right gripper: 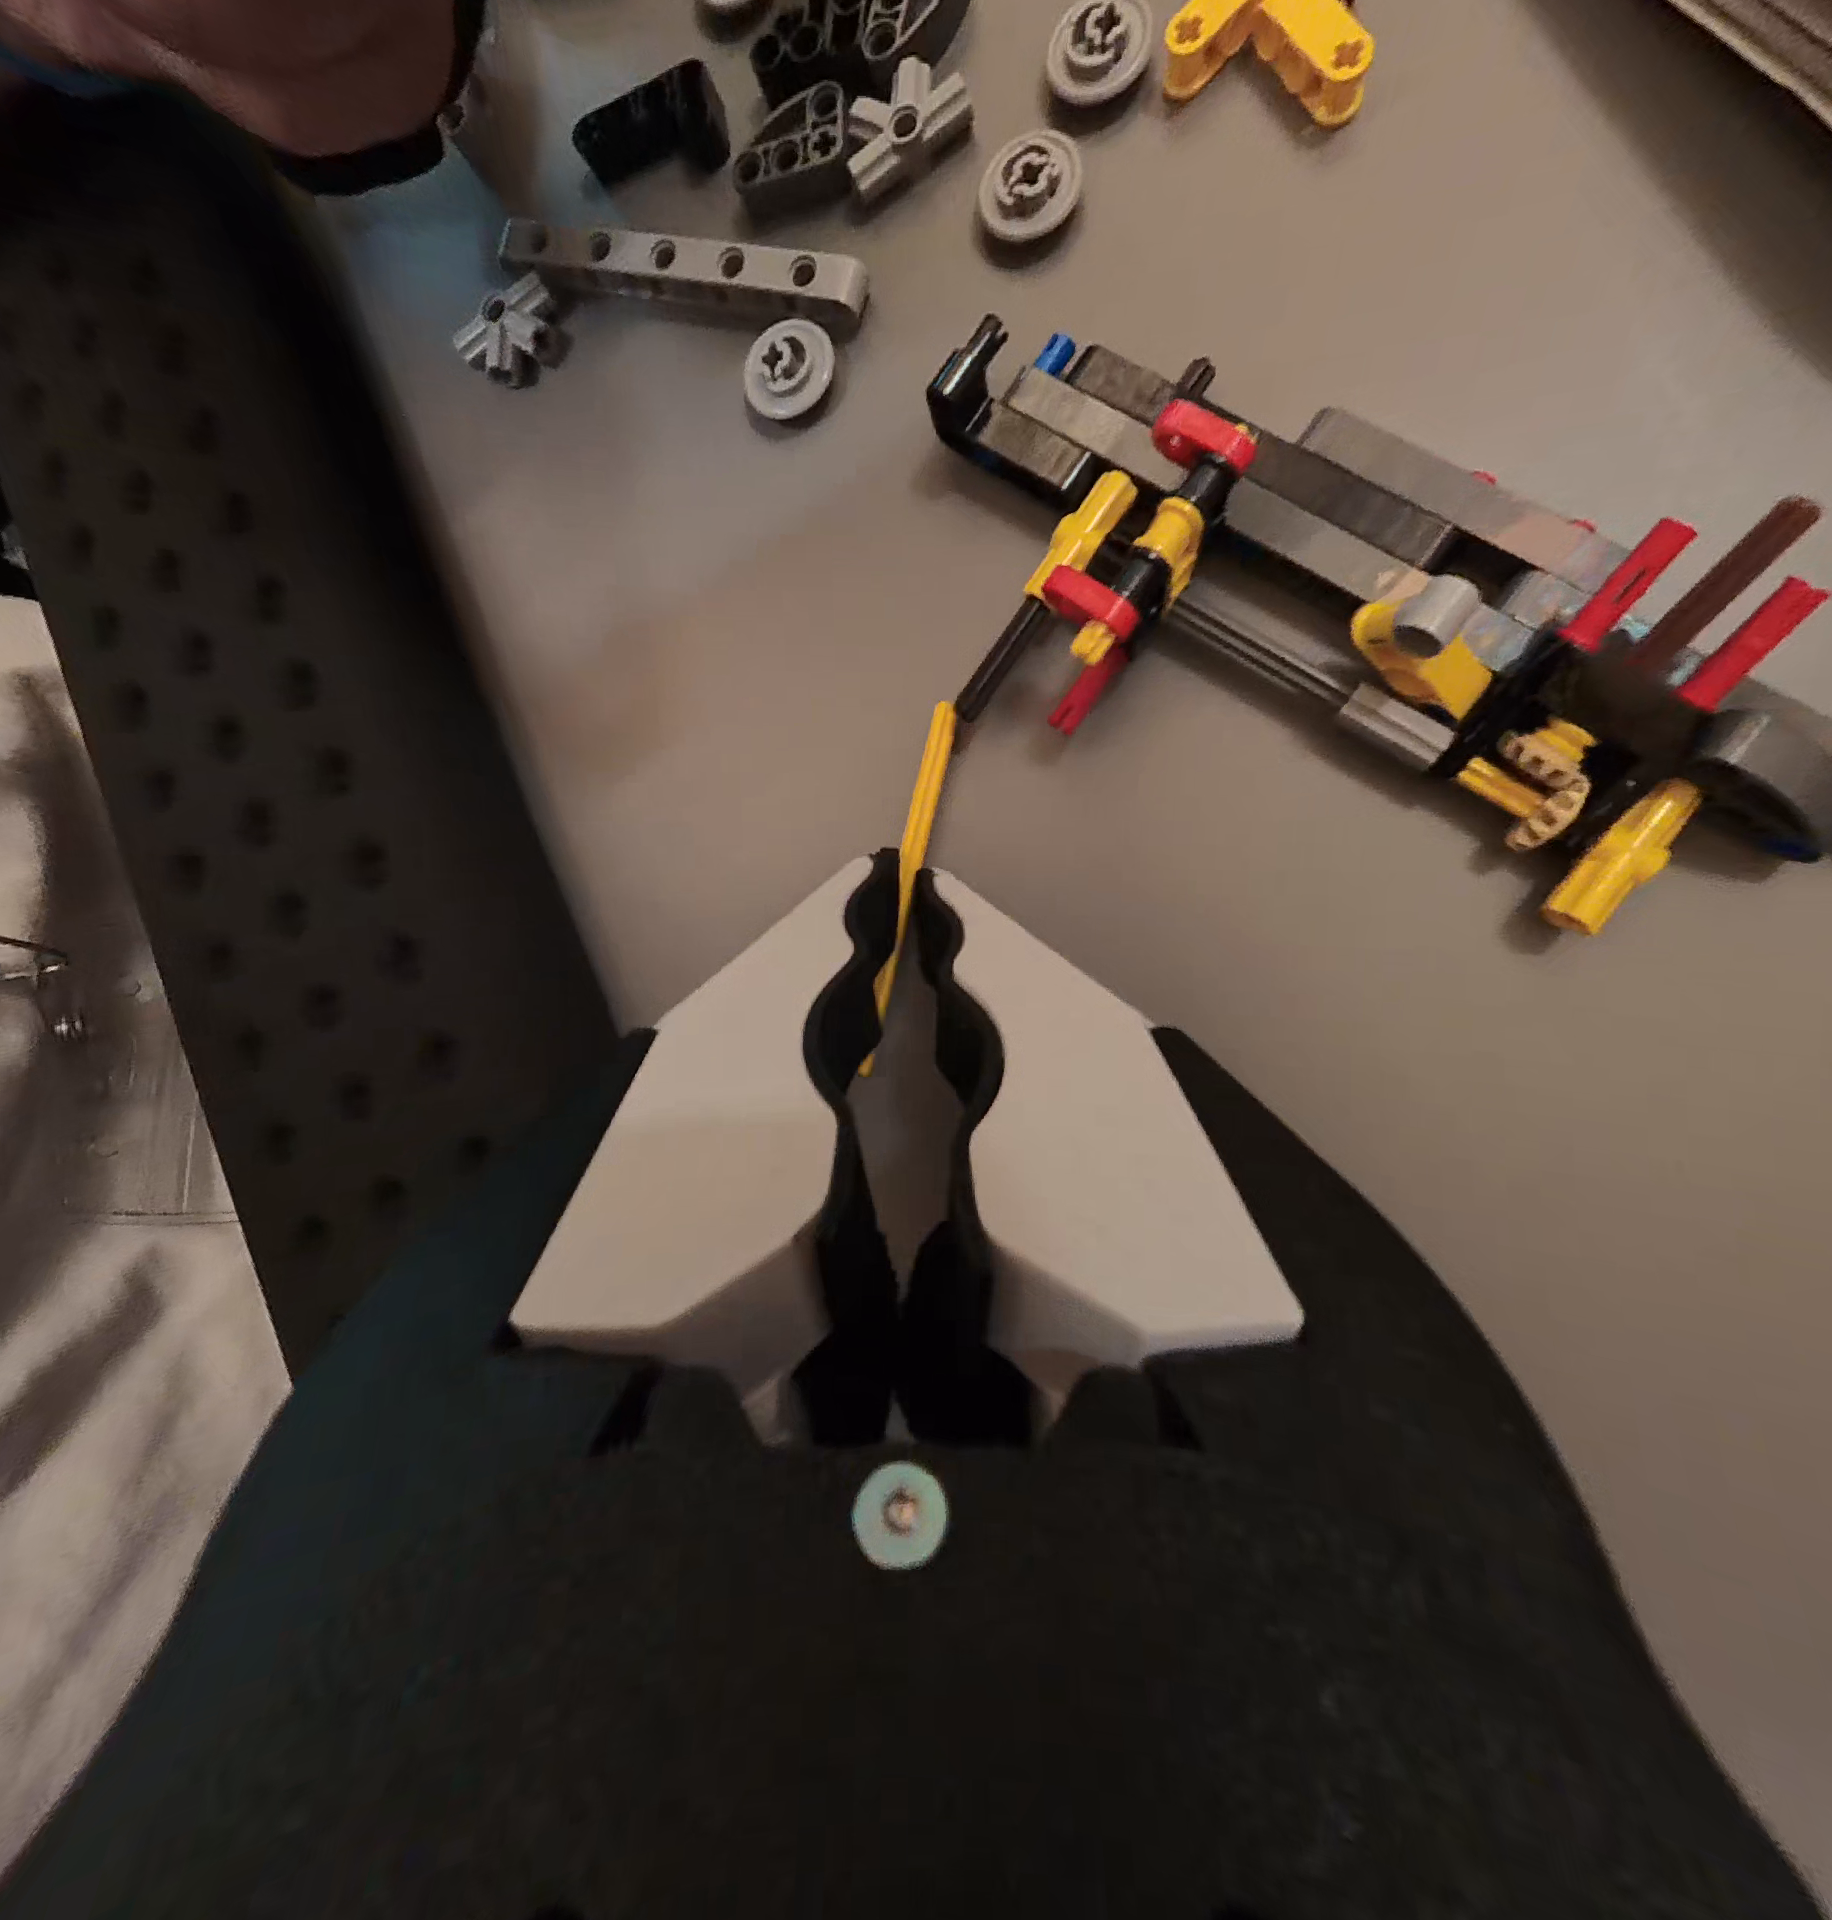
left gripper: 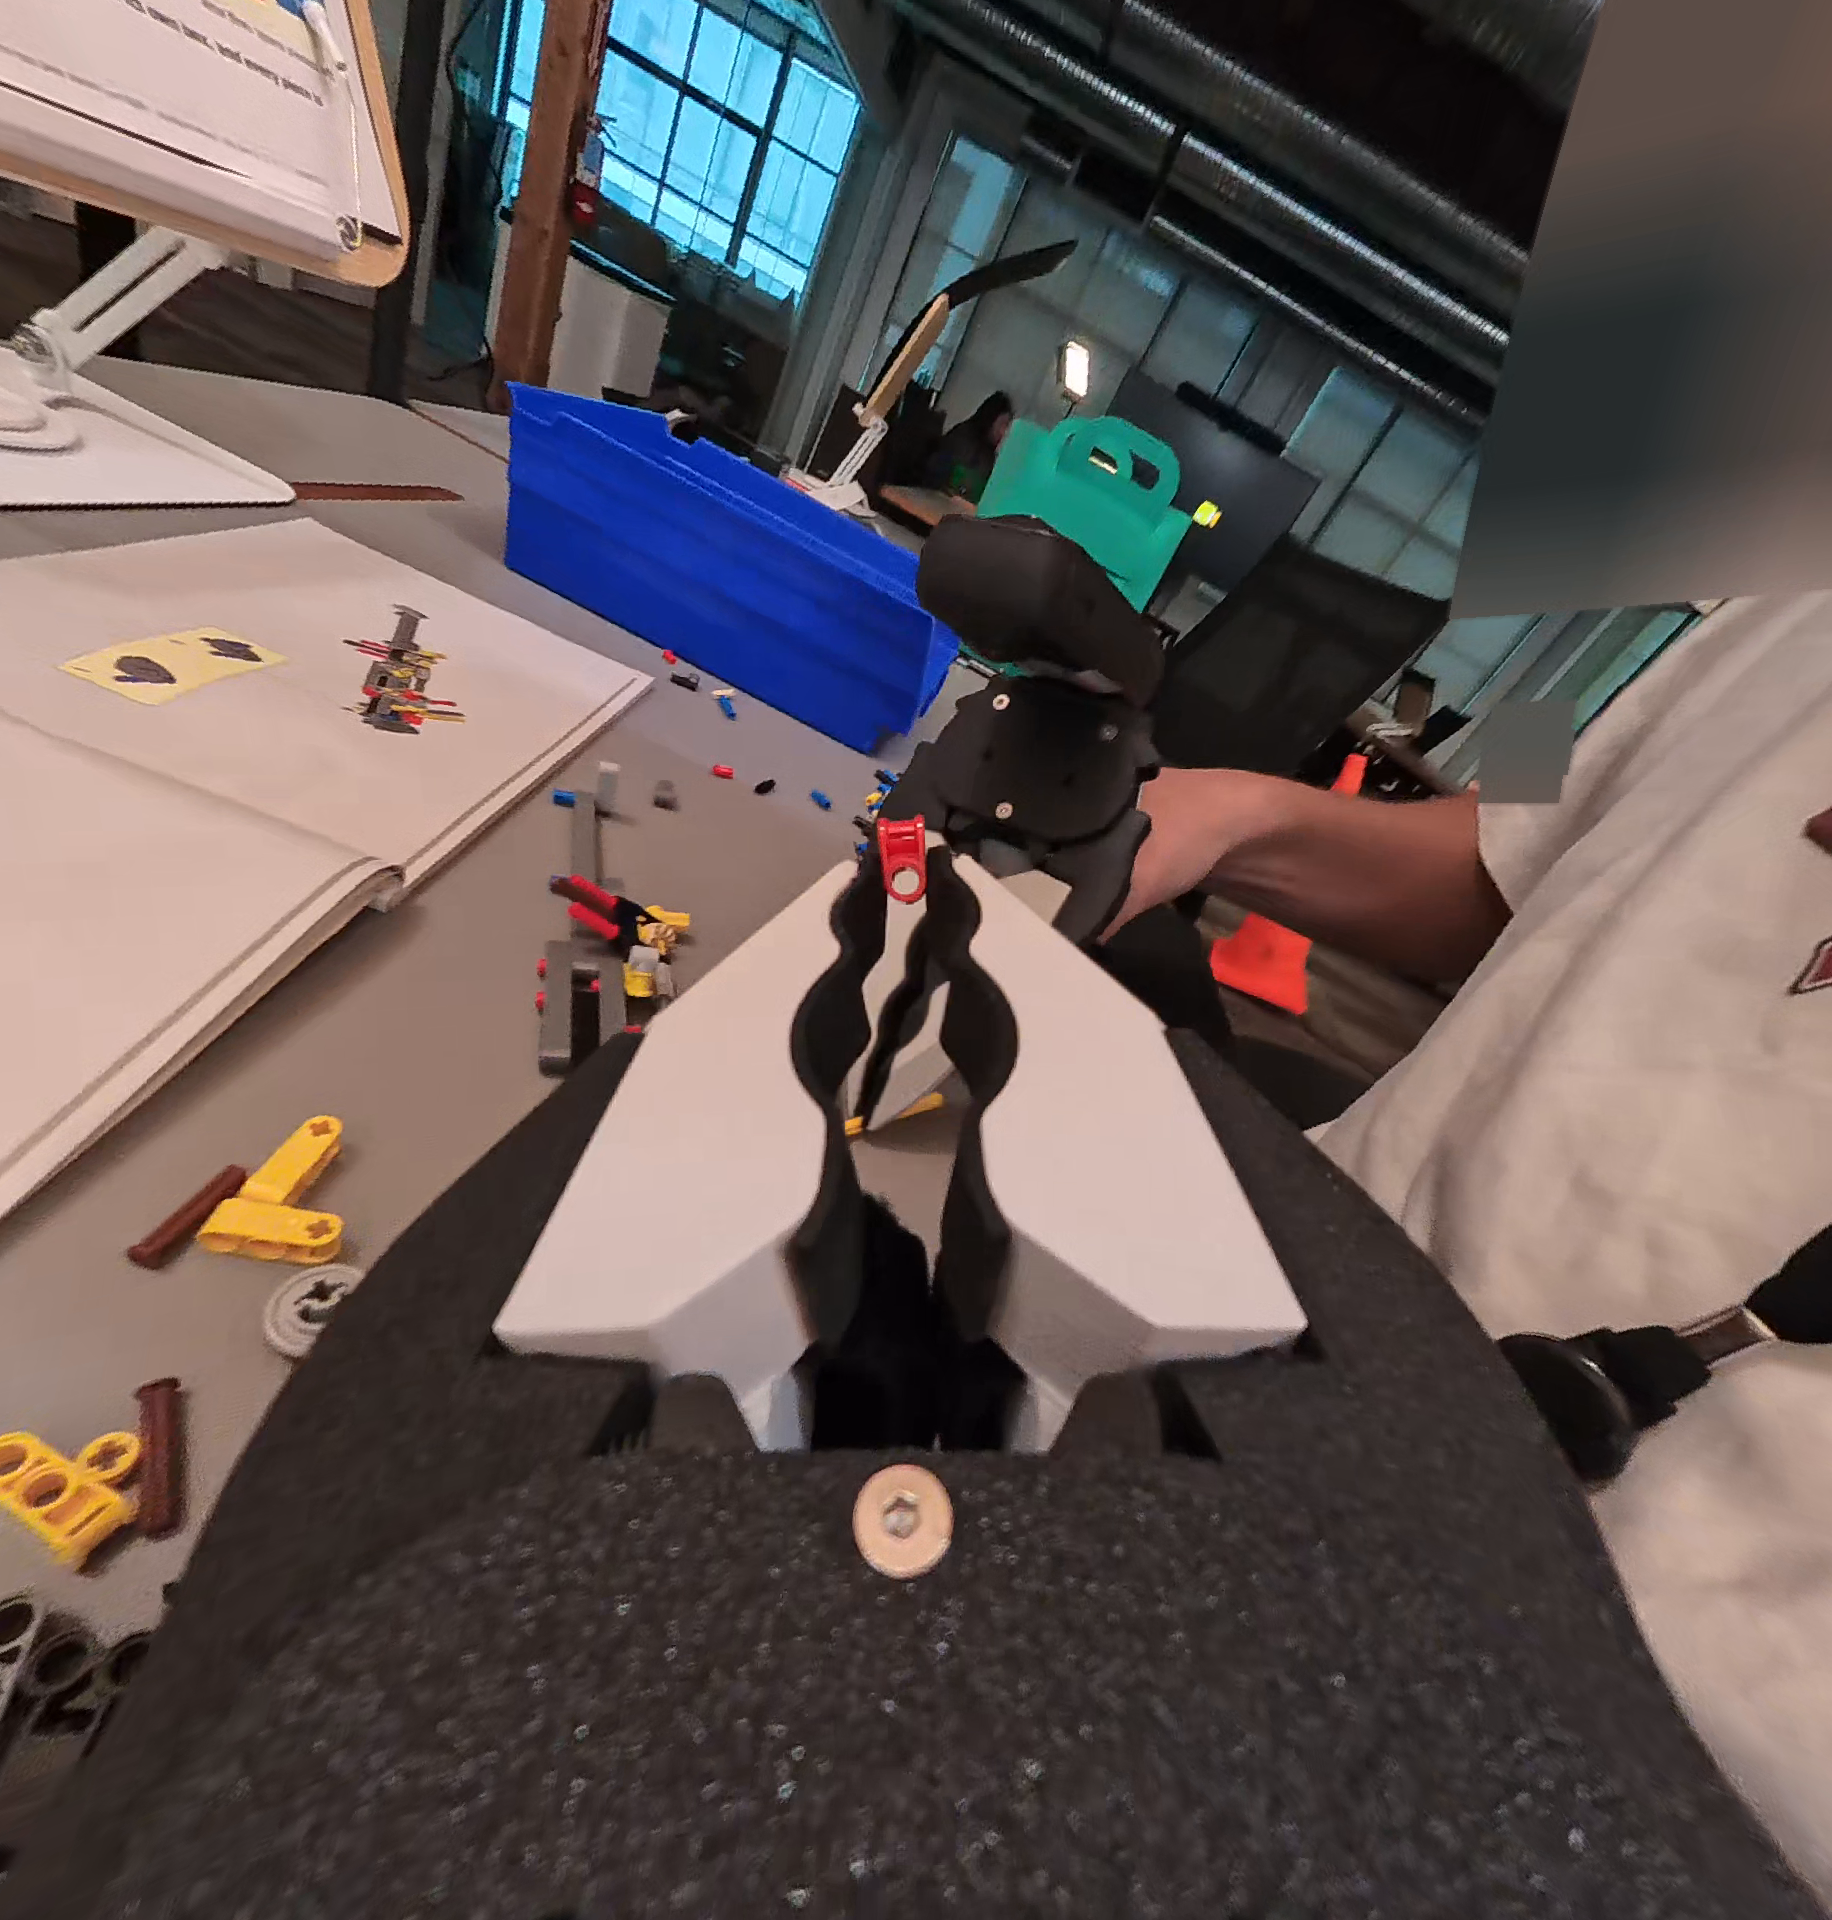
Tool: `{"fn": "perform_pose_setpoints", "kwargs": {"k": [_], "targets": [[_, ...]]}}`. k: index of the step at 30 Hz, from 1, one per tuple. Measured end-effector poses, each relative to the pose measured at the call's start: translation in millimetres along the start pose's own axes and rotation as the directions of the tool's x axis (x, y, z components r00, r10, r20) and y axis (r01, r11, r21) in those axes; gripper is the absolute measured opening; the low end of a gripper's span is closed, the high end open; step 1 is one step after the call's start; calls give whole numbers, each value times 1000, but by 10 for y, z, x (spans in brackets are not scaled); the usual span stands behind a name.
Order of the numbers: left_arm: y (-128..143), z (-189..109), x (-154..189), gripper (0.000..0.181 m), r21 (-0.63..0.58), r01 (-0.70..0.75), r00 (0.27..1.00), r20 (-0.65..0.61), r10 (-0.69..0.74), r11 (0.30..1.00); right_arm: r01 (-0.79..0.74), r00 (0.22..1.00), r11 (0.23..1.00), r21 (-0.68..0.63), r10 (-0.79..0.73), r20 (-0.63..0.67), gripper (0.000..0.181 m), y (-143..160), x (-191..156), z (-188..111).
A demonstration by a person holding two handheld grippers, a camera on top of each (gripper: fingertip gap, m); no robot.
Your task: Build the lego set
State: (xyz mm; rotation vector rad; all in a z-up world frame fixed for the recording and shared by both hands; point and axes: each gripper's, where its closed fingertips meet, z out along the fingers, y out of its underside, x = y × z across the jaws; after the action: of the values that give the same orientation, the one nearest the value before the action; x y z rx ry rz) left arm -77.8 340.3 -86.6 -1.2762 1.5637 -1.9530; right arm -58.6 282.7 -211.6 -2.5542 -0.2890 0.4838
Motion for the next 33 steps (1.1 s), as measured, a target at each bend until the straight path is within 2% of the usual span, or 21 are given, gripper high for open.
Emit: {"fn": "perform_pose_setpoints", "kwargs": {"k": [3,5,6,8,10,12,15,18,26,33], "targets": [[75,25,-71,6,-55,-97,992,77,101,994,-88,995,994,66,83,62,18,-118,-2,-83],[188,45,-166,6,-165,-282,935,173,309,945,-214,960,952,218,163,230,27,-430,-135,-258],[241,47,-227,5,-238,-390,871,219,440,890,-282,927,914,291,181,328,30,-602,-216,-368],[307,48,-289,6,-367,-573,697,251,672,732,-370,875,852,370,187,446,33,-829,-309,-508],[346,85,-229,6,-420,-690,553,220,804,590,-369,883,828,421,172,436,28,-930,-304,-527],[322,113,-152,6,-420,-744,474,218,853,520,-332,907,831,447,151,394,20,-959,-290,-505],[286,132,-91,6,-406,-768,442,225,868,496,-299,920,853,428,139,367,21,-943,-298,-440],[295,134,-102,6,-423,-774,416,221,882,471,-259,933,846,465,93,349,5,-982,-333,-476],[328,134,-185,6,-489,-772,343,219,914,406,-193,968,867,459,93,231,5,-952,-262,-429],[345,126,-198,6,-509,-783,292,208,934,358,-190,971,882,431,105,214,5,-942,-252,-409]]}}
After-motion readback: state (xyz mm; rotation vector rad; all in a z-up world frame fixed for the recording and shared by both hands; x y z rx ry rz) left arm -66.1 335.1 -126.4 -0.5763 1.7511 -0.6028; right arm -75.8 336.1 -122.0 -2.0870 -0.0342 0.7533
